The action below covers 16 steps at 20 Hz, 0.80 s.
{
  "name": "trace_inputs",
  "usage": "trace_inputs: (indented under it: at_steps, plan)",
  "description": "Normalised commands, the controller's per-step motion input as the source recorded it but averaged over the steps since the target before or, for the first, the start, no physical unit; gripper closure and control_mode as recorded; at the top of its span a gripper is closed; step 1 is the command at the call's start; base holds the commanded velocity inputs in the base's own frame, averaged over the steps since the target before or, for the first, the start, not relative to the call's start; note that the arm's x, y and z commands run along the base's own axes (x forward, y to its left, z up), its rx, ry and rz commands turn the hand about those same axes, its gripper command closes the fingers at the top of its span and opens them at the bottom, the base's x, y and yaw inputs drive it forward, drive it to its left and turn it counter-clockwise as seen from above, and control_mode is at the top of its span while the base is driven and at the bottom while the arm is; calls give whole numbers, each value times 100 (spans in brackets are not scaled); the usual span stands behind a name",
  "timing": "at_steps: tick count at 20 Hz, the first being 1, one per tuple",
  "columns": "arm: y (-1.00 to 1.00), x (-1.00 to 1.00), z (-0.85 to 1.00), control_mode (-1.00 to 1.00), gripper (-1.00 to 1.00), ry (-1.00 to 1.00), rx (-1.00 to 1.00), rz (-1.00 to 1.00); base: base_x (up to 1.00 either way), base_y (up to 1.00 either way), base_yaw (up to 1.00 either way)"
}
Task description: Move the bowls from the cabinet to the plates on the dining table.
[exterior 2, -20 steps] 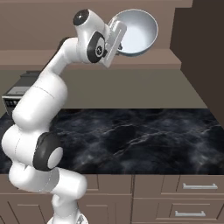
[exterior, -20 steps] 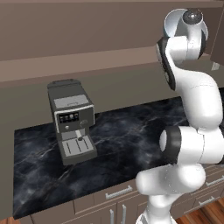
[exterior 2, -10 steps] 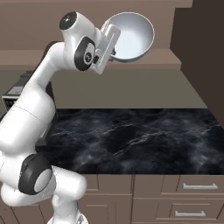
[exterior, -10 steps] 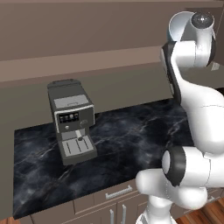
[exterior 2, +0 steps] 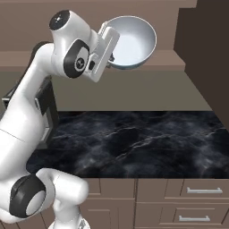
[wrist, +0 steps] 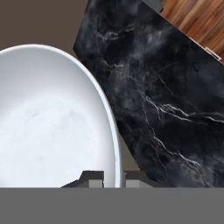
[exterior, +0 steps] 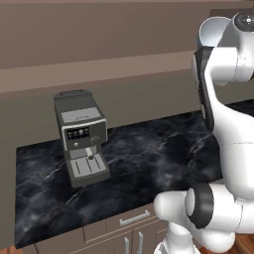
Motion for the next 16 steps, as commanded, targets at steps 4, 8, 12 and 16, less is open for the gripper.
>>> trace_inputs:
  at_steps: [4, 8, 12, 16]
  plan:
    - [0, -58, 19, -100, 100, 7, 1, 3, 0, 0, 0]
    - [6, -61, 1, -100, 100, 2, 0, 3, 0, 0, 0]
    - [13, -59, -4, -100, 100, -4, 0, 2, 0, 0, 0]
    - [6, -43, -5, -100, 100, -1, 0, 5, 0, 0, 0]
